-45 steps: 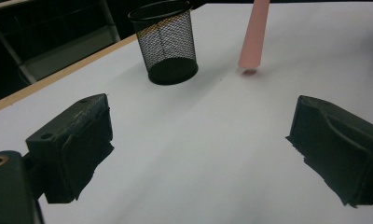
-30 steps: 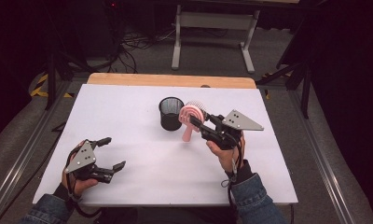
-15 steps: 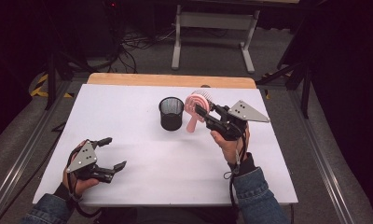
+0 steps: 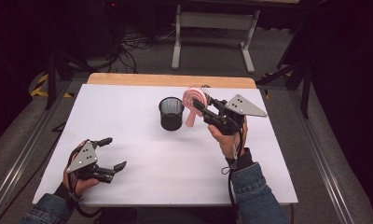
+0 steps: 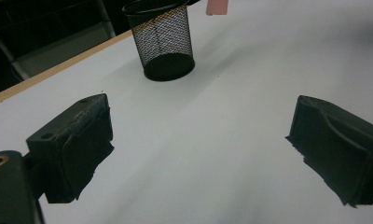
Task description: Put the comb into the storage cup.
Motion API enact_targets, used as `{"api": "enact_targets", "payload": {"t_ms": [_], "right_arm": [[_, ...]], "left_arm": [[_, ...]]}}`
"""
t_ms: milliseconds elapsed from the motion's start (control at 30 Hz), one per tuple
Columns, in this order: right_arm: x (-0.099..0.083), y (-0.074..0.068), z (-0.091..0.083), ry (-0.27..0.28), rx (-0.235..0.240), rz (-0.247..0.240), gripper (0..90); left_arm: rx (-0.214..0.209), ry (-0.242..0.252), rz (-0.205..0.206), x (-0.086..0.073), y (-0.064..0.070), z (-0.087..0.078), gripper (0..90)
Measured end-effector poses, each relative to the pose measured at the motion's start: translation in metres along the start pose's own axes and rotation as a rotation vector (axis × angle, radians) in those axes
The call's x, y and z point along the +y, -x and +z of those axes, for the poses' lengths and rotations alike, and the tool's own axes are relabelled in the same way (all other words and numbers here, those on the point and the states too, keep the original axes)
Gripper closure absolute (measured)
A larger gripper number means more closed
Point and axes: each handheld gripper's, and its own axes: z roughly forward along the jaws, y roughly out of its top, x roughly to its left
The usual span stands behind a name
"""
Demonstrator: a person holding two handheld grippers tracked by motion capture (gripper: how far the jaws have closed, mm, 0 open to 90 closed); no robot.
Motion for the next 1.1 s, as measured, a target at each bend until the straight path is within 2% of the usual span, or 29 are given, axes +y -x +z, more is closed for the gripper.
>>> {"api": "enact_targets", "payload": {"t_ms": [400, 900, 967, 1000, 1100], "right_arm": [[0.011, 0.004, 0.001, 0.025, -0.020, 0.001, 64.6], [0.023, -0.001, 0.009, 0.049, -0.025, -0.027, 64.6], [0.024, -0.001, 0.010, 0.045, -0.021, -0.050, 64.6], [0.025, -0.002, 0.011, 0.053, -0.024, -0.031, 64.6], [0.026, -0.003, 0.012, 0.056, -0.023, -0.039, 64.6]], "left_arm": [[-0.004, -0.002, -0.001, 0.000, 0.000, 0.001, 7.1], [-0.010, -0.003, -0.003, -0.001, 0.000, 0.001, 7.1], [-0.009, -0.003, -0.002, -0.001, 0.000, 0.001, 7.2], [-0.009, -0.004, -0.003, -0.001, 0.000, 0.001, 7.2], [-0.009, -0.004, -0.001, -0.001, 0.000, 0.001, 7.2]]}}
